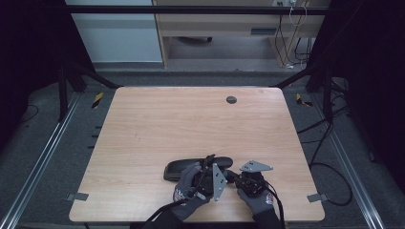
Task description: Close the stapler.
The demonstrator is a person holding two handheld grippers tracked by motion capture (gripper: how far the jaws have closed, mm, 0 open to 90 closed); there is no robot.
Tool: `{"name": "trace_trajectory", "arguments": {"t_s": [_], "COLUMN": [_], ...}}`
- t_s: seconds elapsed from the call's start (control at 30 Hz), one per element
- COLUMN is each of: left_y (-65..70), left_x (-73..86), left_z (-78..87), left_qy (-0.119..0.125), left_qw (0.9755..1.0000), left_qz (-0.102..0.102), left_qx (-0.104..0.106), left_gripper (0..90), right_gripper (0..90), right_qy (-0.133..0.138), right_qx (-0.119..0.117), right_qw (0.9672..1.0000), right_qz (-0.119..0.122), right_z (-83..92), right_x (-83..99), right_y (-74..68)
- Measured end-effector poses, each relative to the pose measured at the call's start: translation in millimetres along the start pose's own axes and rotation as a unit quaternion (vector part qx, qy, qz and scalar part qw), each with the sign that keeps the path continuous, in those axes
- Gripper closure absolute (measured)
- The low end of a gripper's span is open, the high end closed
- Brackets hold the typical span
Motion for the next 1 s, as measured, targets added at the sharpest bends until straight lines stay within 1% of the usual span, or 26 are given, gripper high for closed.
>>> {"name": "trace_trajectory", "arguments": {"t_s": [0.17,0.2,0.23,0.3,0.33,0.37,0.53,0.6,0.67,0.83,0.87,0.9,0.93,0.97,1.0], "left_y": [5.5,6.5,8.1,10.7,10.8,10.9,11.0,11.0,11.1,11.2,11.4,11.9,12.3,12.2,12.5], "left_x": [1.4,2.1,2.4,3.1,3.0,3.0,2.9,2.8,2.5,1.9,1.5,0.6,-0.4,-2.1,-4.1], "left_z": [-3.2,-3.8,-4.7,-6.2,-6.3,-6.3,-6.2,-6.1,-5.9,-4.8,-4.5,-3.9,-3.0,-1.4,0.6], "left_qy": [-0.005,-0.008,-0.009,-0.012,-0.011,-0.011,-0.010,-0.010,-0.009,-0.009,-0.009,-0.005,-0.002,0.003,0.007], "left_qw": [1.0000,0.9999,0.9999,0.9998,0.9998,0.9999,0.9999,0.9999,0.9999,0.9998,0.9997,0.9995,0.9992,0.9990,0.9989], "left_qz": [-0.007,-0.010,-0.010,-0.013,-0.012,-0.011,-0.010,-0.008,-0.005,0.004,0.008,0.018,0.026,0.029,0.028], "left_qx": [0.003,0.004,0.007,0.008,0.005,0.006,0.008,0.009,0.010,0.016,0.019,0.026,0.032,0.035,0.038], "left_gripper": [41.4,41.2,40.8,40.4,40.3,40.2,39.9,39.6,39.3,38.1,37.8,37.0,34.2,33.2,33.3], "right_gripper": [90.0,90.0,90.0,90.0,90.0,90.0,90.0,90.0,90.0,90.0,90.0,90.0,90.0,90.0,90.0], "right_qy": [0.002,0.004,0.003,0.004,0.004,0.005,0.005,0.005,0.003,-0.002,-0.003,-0.004,-0.005,-0.005,-0.005], "right_qx": [0.006,0.009,0.010,0.013,0.011,0.014,0.006,-0.005,-0.007,-0.008,-0.008,-0.007,-0.008,-0.008,-0.005], "right_qw": [1.0000,1.0000,0.9999,0.9999,0.9999,0.9999,0.9999,0.9999,1.0000,1.0000,0.9999,0.9999,0.9999,0.9999,1.0000], "right_qz": [-0.005,-0.001,-0.007,-0.008,-0.010,-0.007,-0.008,-0.007,-0.002,-0.003,-0.005,-0.006,-0.007,-0.007,-0.007], "right_z": [2.8,2.9,3.5,4.0,4.2,3.7,3.3,2.2,0.4,-1.2,-1.1,-1.0,-0.6,-0.5,-0.4], "right_x": [-0.3,-0.4,-0.1,0.3,0.6,0.8,1.3,1.9,2.7,4.3,4.5,4.6,4.8,4.8,4.9], "right_y": [4.9,7.2,7.9,11.0,11.3,12.8,11.0,8.0,6.5,6.1,6.3,6.5,6.5,6.8,8.0]}}
Point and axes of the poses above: each handheld gripper's, and its own axes: z roughly backward along the jaws, x roughly out of its underside, y roughly to its right, the point moved 10 cm from there along -z, roughly forward along the jaws, and after that the axes turned 7 degrees about -z, right-handed, at the moved point
